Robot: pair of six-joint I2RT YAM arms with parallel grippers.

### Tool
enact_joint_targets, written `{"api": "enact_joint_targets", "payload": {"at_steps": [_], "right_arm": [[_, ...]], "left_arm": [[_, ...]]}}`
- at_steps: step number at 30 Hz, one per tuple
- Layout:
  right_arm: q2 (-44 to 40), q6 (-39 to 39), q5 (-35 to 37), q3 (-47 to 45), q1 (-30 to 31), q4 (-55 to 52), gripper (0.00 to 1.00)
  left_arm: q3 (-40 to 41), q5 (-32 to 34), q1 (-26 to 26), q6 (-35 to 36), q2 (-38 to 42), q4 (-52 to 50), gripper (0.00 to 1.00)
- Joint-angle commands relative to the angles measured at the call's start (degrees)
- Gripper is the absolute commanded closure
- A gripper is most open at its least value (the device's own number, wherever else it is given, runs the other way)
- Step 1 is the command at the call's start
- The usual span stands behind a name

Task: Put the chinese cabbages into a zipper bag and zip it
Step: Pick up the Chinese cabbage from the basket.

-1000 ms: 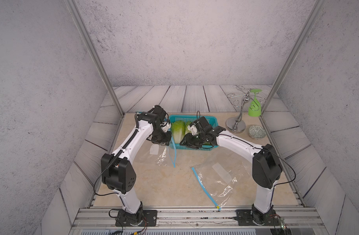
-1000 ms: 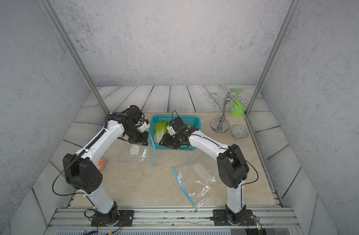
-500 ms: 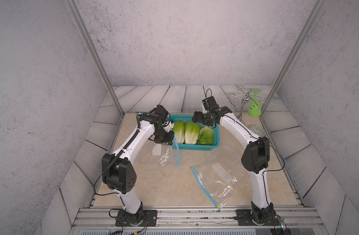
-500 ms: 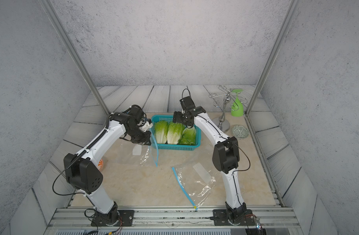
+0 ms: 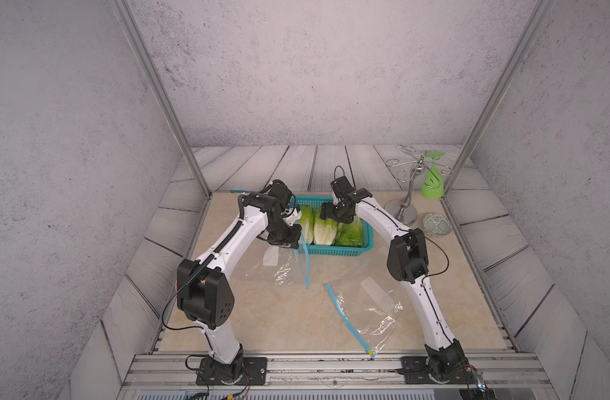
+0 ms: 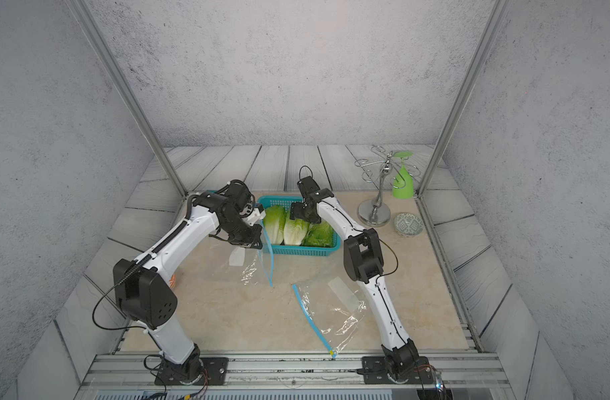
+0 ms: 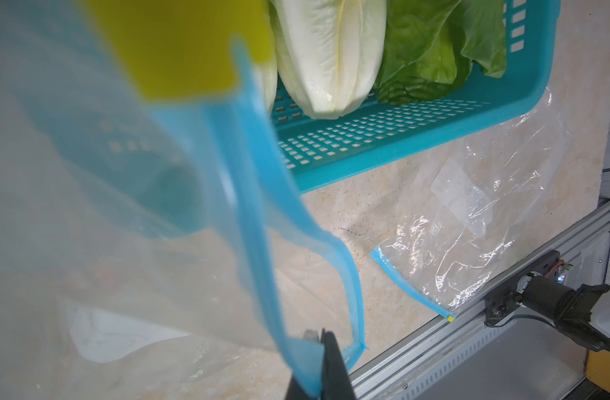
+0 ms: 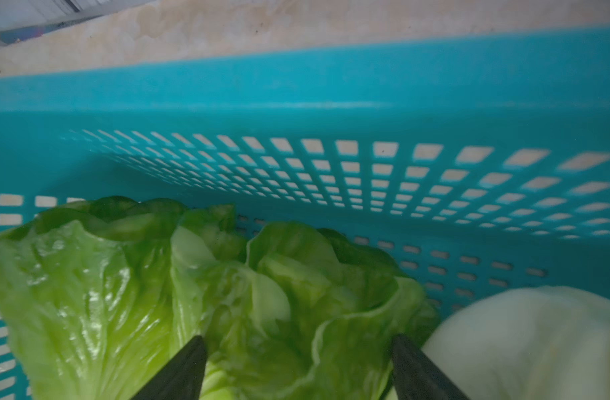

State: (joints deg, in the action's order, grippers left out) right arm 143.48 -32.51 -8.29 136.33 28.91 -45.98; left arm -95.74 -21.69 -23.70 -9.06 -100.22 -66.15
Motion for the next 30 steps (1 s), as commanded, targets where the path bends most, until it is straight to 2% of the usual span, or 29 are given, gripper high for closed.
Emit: {"api": "enact_joint_targets", "payload": {"at_steps": [1,3,6,8,10,16,24,30], "right_arm": [[3.4,-2.7,-4.6,-0.5,-0.5,-0.5,0.21],[3.4,-3.3,-6.3,-0.5,-1.1,-0.1,0.28],[1.6,-4.3,-8.7,-2.0,-1.9,2.1,0.47],[-1.2,-5.2,-10.2,-4.8,-2.3,5.8,0.63],[-4.5,-5.7,-11.2,-8.3,-2.5,10.1,0.72],[-15.8,-6.9,-11.0,-18.5,-3.0,22.6,0.81],[-32.8,-12.9,-7.7,-40.8,-3.4,48.9,0.85],[-44.0,-20.3,-1.5,-59.4,-3.3,68.3,0.85]], "left_arm": [[-1.3,-0.3,-0.4,0.3,-0.5,-0.6,1.0],[-1.7,-0.3,-0.4,0.3,-0.6,-0.6,1.0],[-2.0,-0.4,-0.4,0.1,-0.7,-0.6,1.0],[-2.2,-0.4,-0.4,0.1,-0.8,-0.6,1.0],[-2.8,-0.3,-0.4,0.1,-0.9,-0.7,1.0],[-5.3,0.0,0.1,0.3,-1.7,-1.4,1.0],[-7.0,-3.0,1.1,-0.6,-2.5,-0.8,1.0],[-8.5,-5.4,2.1,-1.8,-5.3,1.9,1.0]]}}
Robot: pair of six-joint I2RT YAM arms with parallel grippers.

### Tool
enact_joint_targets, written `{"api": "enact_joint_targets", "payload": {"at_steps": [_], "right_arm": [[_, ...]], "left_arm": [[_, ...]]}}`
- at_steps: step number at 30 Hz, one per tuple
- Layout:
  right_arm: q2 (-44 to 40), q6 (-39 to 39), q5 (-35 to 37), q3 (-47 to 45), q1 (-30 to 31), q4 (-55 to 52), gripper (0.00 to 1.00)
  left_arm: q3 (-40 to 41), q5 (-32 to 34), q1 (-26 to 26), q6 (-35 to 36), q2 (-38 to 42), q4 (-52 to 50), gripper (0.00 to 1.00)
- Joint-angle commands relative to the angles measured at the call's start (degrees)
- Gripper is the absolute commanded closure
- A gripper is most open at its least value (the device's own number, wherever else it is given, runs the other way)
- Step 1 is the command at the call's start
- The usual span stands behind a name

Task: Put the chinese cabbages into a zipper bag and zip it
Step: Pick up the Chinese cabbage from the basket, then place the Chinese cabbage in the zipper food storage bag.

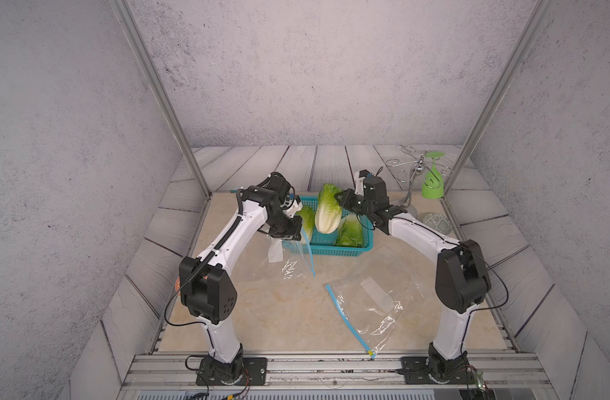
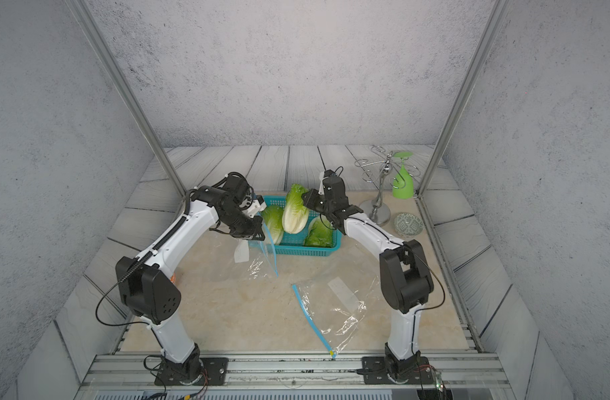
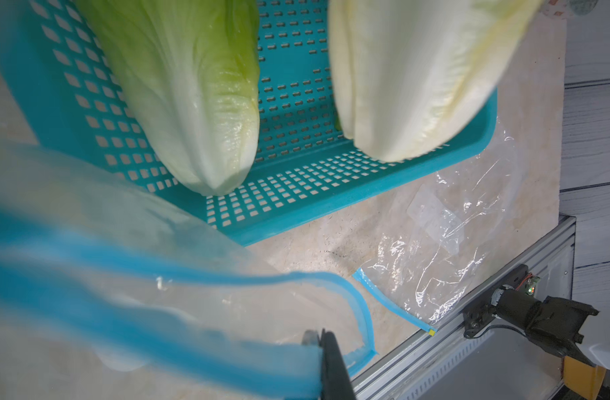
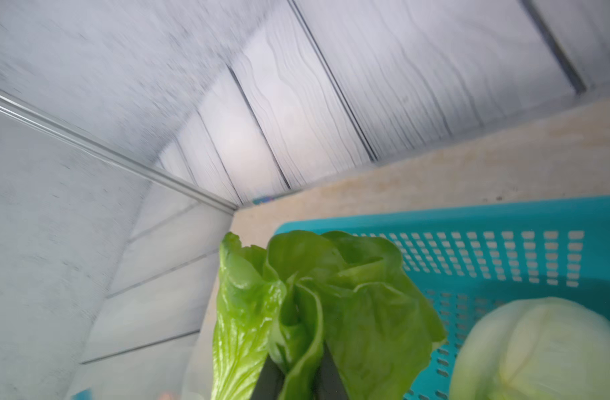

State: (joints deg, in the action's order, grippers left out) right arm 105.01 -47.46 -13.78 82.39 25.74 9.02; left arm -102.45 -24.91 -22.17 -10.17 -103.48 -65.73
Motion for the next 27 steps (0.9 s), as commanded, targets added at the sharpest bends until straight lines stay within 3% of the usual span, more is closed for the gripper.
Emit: {"api": "enact_joint_targets", "payload": {"at_steps": [1,5,11,27], "right_arm": [[-7.4,-6.9,5.0,-9.2,0.0,17.5,0.85],[-14.3,-10.0,10.3,-21.4,1.1,29.6,0.86],[-21.7,-14.4,17.7,-31.4,4.5,35.8,0.88],[-16.1,-21.2,31.9,-34.6,16.1,42.6,0.9]], "left_arm": [[-2.6,-2.6,0.6,-1.0,-3.0,1.8,1.0],[-8.4,-3.1,0.7,-1.1,-8.0,0.6,1.0],[-19.6,-2.5,0.7,-0.2,-16.8,-8.1,1.0],[-19.6,-5.6,0.1,-2.8,-11.2,-8.0,1.0]]}}
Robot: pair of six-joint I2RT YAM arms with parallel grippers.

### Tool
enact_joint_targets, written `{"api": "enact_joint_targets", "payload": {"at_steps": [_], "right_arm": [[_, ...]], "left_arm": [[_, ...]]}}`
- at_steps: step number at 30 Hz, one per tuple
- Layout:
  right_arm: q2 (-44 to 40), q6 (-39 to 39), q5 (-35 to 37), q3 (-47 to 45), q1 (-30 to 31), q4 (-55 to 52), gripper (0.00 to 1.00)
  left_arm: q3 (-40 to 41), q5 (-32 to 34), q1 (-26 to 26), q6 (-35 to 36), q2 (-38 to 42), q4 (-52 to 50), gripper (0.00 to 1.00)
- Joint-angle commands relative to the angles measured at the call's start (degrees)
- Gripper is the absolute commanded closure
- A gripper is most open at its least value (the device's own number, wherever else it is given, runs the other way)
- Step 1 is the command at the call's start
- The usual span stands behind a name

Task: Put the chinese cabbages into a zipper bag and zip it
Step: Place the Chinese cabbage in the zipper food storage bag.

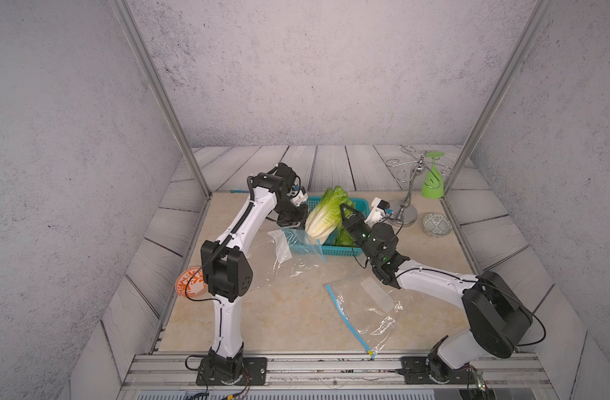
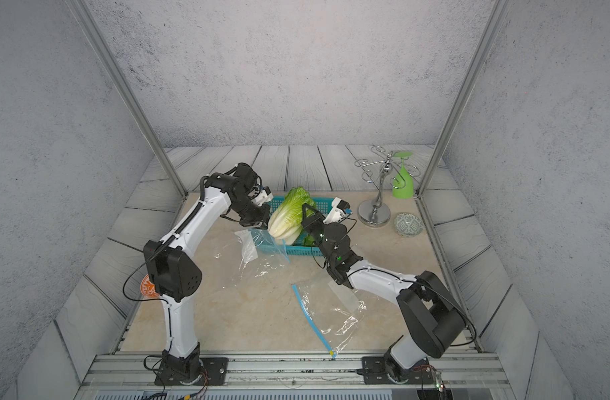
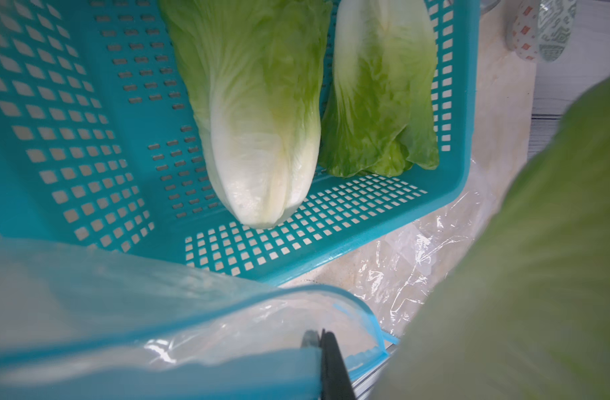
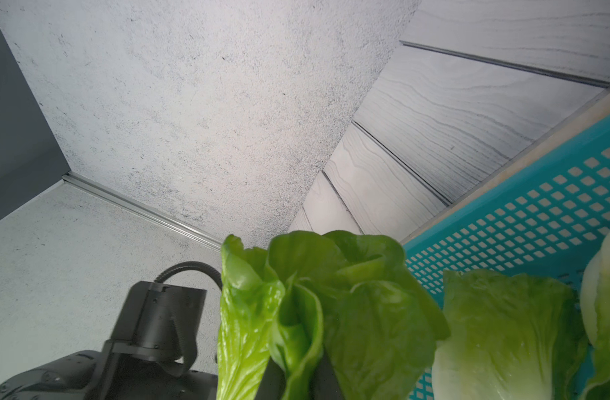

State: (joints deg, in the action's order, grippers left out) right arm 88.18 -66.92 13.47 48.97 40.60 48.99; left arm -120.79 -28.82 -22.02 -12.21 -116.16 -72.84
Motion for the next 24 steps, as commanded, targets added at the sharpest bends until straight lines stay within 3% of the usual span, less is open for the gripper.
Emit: {"api": "enact_joint_targets", "payload": {"at_steps": [1,7,16,21,24], "right_arm": [[0.4,-1.6,5.5,-1.8,1.7,2.0,0.9],[0.3,-1.5,11.2,-4.7,1.9,-1.0,0.92],[1.7,-1.8,14.2,-1.4,1.8,-5.2,0.94],[1.0,-4.7,14.9,-0.3,2.4,-11.2,0.96],[0.1,-2.6,14.3,-0.1,2.9,-12.1,0.94]], "left_arm": [[-1.8,-2.2,0.0,-1.0,1.5,-1.0,1.0],[-2.1,-4.8,-0.1,-1.5,3.1,-1.3,1.0],[6.6,-7.4,-1.8,-2.0,7.9,0.7,1.0],[5.2,-9.7,-3.2,-3.5,7.8,2.8,1.0],[4.2,-11.9,-3.4,-3.7,6.8,3.8,1.0]]}}
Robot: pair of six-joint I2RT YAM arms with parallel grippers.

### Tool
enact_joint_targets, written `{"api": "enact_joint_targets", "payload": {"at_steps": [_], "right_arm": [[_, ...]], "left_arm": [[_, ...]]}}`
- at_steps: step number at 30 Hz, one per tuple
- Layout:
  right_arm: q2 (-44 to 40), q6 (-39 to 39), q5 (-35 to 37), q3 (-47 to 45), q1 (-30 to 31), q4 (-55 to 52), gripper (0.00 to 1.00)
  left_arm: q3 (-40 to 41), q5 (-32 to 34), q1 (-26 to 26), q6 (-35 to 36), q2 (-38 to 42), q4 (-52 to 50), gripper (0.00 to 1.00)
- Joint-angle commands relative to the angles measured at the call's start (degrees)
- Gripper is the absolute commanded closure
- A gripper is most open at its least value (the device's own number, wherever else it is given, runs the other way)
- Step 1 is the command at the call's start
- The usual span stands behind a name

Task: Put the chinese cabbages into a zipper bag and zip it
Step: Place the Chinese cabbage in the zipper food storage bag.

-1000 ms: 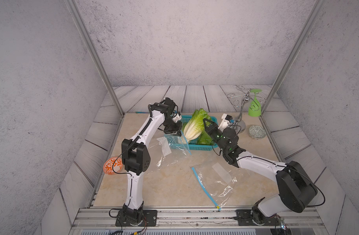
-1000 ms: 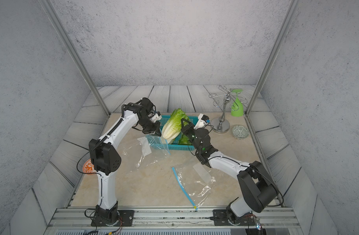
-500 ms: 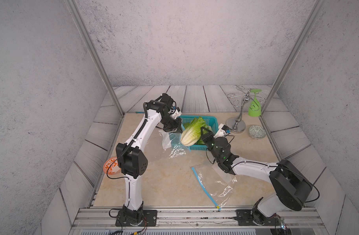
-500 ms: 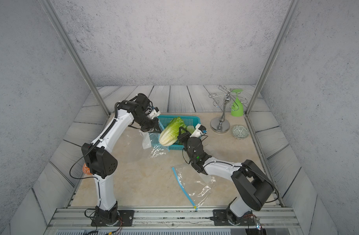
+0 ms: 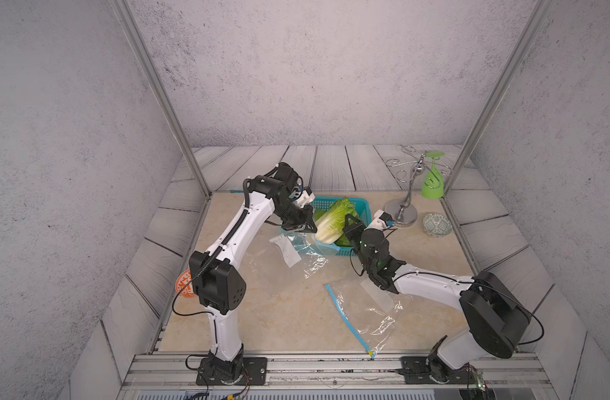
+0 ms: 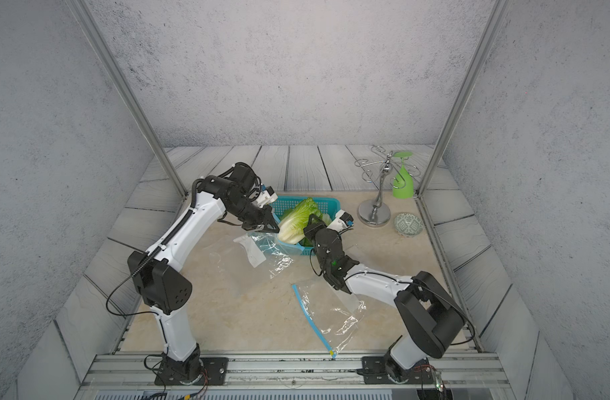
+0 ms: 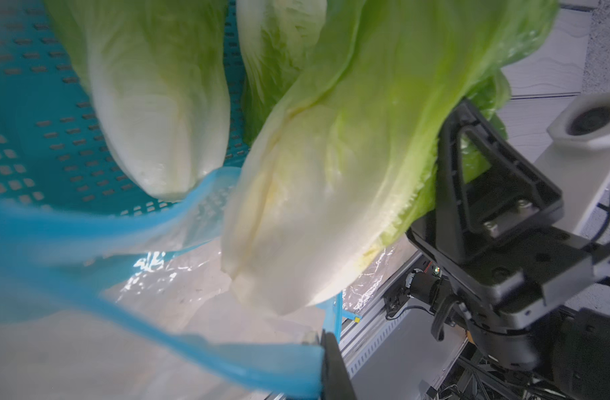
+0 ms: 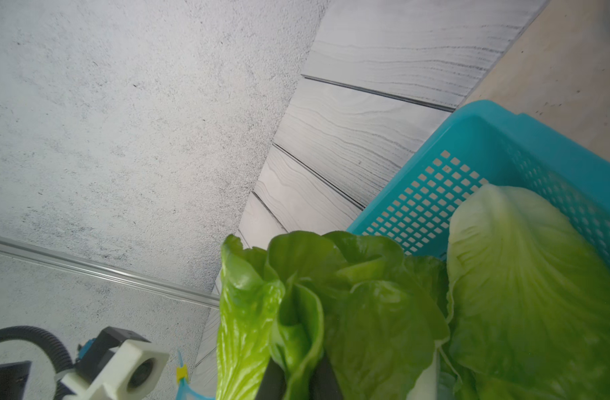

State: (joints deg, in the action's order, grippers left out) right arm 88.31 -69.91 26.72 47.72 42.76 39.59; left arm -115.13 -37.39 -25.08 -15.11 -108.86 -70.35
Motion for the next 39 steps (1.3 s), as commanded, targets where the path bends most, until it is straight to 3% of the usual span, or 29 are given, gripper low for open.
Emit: {"api": "enact_joint_targets", "payload": {"at_steps": [1,13,17,21,25,30,37,39], "right_arm": [[-0.5,1.6,1.0,1.1,1.3,-3.8,0.94],[-6.9,12.3,-2.7,-1.4,4.3,-10.7,0.81],[-7.9,16.9,-5.6,-0.6,4.3,-11.9,0.71],[-8.1,22.7,-10.6,-0.1,4.1,-15.7,0.56],[-8.1,24.2,-18.8,-1.6,2.3,-19.7,0.43],[-10.5,27.5,-30.0,-1.6,-1.0,-26.2,0.32],[-13.8,38.7,-56.0,7.3,-15.8,-51.2,0.21],[-14.5,44.3,-58.2,10.7,-18.7,-58.1,0.18]], "left_arm": [[-1.6,-3.2,-0.2,-1.0,-0.9,2.0,1.0],[1.2,-8.6,-0.1,-9.5,-2.5,15.9,1.0],[6.2,-10.0,-0.1,-12.0,0.3,22.7,1.0],[12.1,-13.2,0.2,-10.3,2.1,27.1,1.0],[18.6,-16.0,1.7,-8.7,2.5,31.1,1.0],[20.4,-16.1,1.9,-5.9,1.7,29.9,1.0],[20.3,-13.6,1.9,-0.7,1.4,24.3,1.0],[20.0,-13.3,2.0,0.3,1.4,23.1,1.0]]}}
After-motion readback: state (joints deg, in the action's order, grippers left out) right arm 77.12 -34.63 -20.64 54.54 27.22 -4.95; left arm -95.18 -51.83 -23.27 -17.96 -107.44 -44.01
